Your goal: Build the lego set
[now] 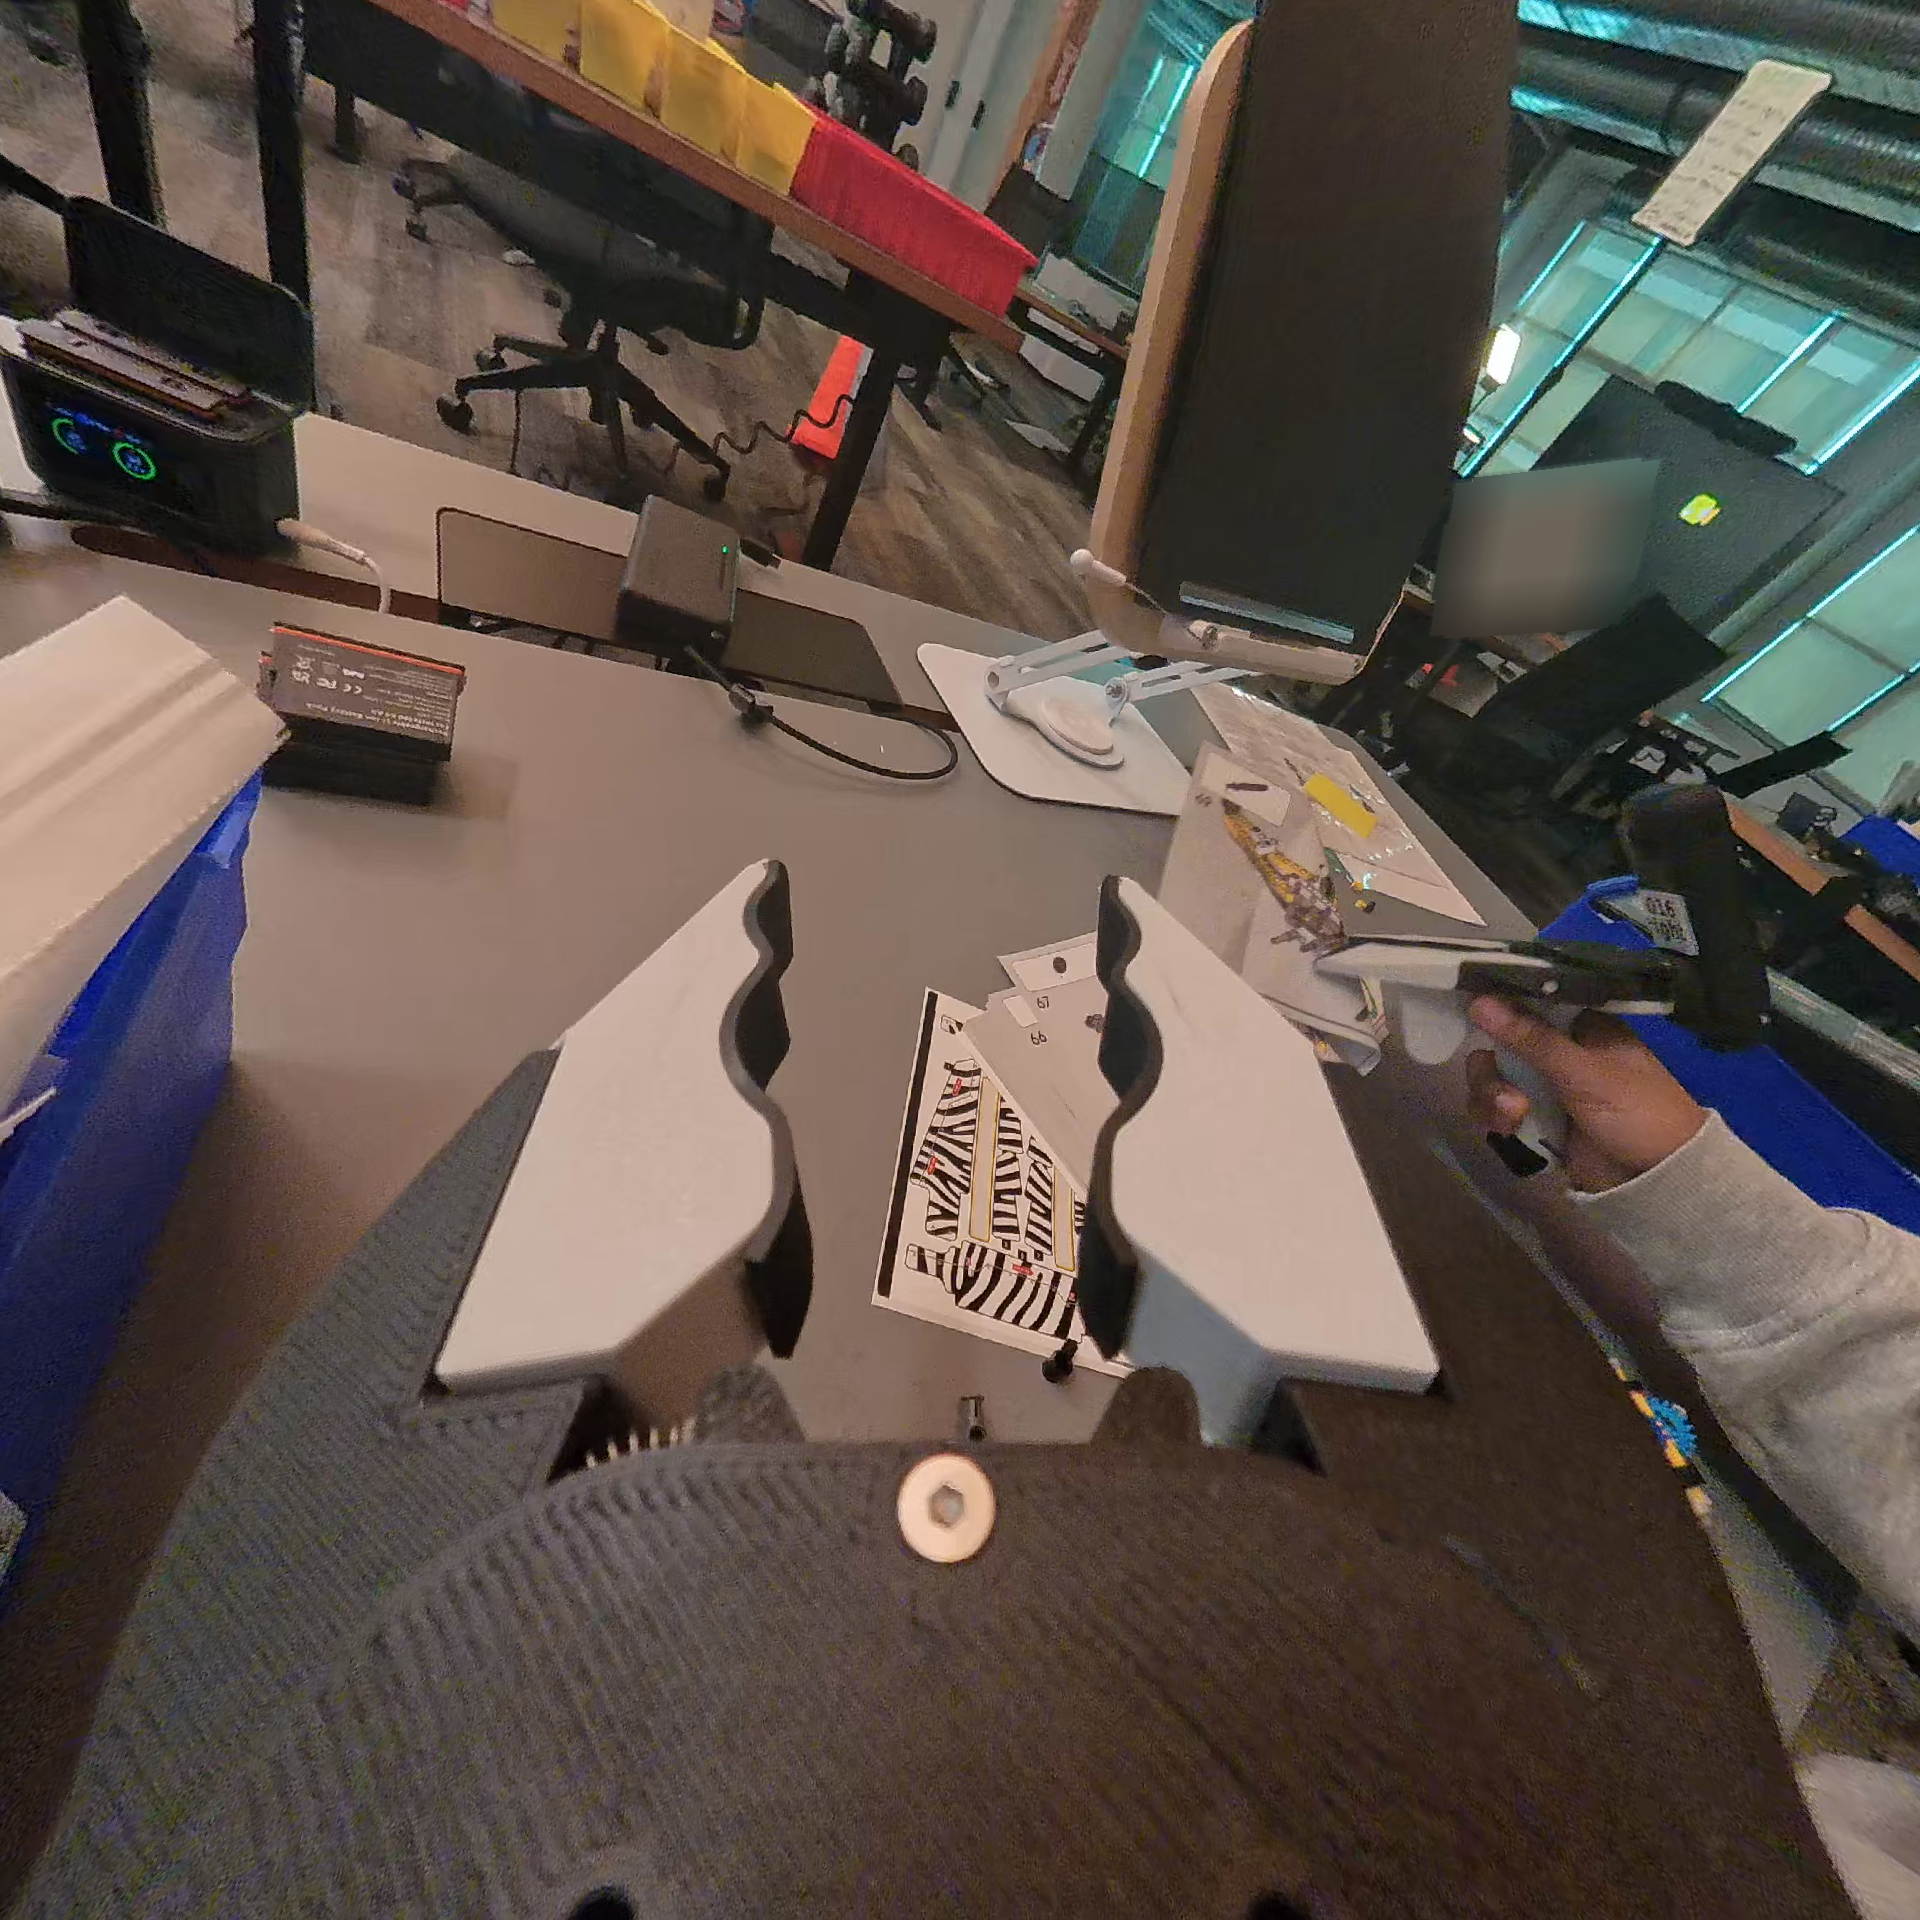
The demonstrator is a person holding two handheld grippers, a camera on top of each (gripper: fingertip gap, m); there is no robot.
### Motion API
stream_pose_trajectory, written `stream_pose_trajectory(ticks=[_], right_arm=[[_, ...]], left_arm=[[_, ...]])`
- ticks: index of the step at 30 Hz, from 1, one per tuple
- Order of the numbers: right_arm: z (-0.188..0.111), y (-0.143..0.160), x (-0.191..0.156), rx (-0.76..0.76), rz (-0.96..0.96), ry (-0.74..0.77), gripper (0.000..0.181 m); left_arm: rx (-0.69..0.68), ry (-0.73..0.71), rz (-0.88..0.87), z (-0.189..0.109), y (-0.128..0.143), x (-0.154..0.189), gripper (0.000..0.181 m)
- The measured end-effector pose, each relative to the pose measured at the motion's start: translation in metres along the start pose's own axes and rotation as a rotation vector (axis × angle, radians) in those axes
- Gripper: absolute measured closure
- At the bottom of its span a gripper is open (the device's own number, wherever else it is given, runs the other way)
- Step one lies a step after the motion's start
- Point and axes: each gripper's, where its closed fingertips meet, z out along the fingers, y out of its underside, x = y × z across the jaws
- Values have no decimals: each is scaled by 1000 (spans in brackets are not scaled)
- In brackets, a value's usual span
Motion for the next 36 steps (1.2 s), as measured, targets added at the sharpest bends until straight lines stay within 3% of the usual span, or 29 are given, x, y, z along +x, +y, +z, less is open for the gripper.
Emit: stream_pose_trajectory(ticks=[1, 4, 9, 12, 15, 18, 21, 26, 29, 32, 36], right_arm=[[-7, -4, 10, 47, 110, -26, 161], [-28, -12, 42, 181, 356, -47, 180], [-50, -19, 60, 284, 457, -81, 179], [-49, -18, 48, 245, 355, -107, 139], [-49, -15, 14, 199, 148, -192, 102], [-47, 2, 6, 137, -124, -71, 102], [-39, 16, 14, 96, -188, 20, 96], [-16, 46, -11, -96, -64, -163, 97], [-15, 39, -10, -73, -135, -94, 126], [-17, 34, -2, -72, -176, -28, 141], [-23, 28, 0, -38, -168, -17, 145]], left_arm=[[0, 1, 2, 0, 0, 1, 123], [1, 8, -1, 0, -1, 2, 123], [-3, 9, 0, 1, 0, 4, 123], [-7, 10, 3, 2, 1, 5, 123], [-10, 11, 5, 3, 2, 5, 123], [-6, 11, 3, 2, 1, 5, 123], [-1, 15, -7, 2, 1, 4, 123], [-6, 28, -7, 4, 2, 8, 123], [-1, 17, 10, 2, 0, 8, 123], [4, 21, 0, 1, -1, 7, 123], [4, 28, -13, 2, 0, 6, 123]])
